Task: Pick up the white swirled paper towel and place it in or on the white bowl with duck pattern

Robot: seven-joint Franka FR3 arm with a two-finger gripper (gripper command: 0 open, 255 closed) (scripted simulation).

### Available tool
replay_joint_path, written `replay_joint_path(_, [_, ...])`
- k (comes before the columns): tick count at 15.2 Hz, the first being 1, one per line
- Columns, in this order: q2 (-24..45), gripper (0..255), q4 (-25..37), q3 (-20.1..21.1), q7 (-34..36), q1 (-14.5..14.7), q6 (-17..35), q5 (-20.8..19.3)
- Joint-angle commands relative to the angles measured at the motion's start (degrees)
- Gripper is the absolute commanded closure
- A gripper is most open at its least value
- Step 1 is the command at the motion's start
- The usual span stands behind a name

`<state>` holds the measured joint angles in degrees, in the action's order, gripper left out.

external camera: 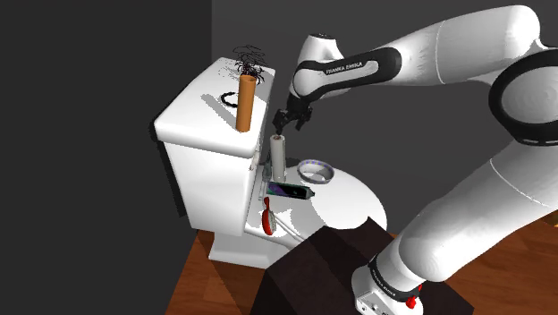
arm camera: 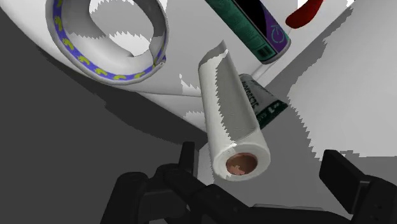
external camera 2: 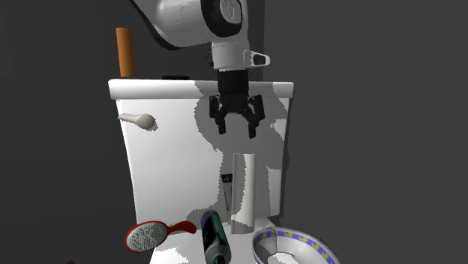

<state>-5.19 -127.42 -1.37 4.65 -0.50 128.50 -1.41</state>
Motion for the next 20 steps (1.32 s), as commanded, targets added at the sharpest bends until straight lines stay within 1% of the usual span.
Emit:
replay_joint_path(1, [4.49,0,1.35,-0.2,0.02,-0.11,2.84,0.71])
replay_joint_path(3, [8.82,0,3.77,-0.31,-0.03,-0.23,4.41,1.48])
replay_joint_path(11, [12.73,0,2.38,-0.45,-0.17,-0.1,9.71,1.69])
replay_joint_path(19, [12.72,0,2.37,-0.74,-0.21,0.18,9.71,1.74])
replay_joint_path(20, [12.42,255,1.83,-0.85,-0.53,0.01,9.95,1.8])
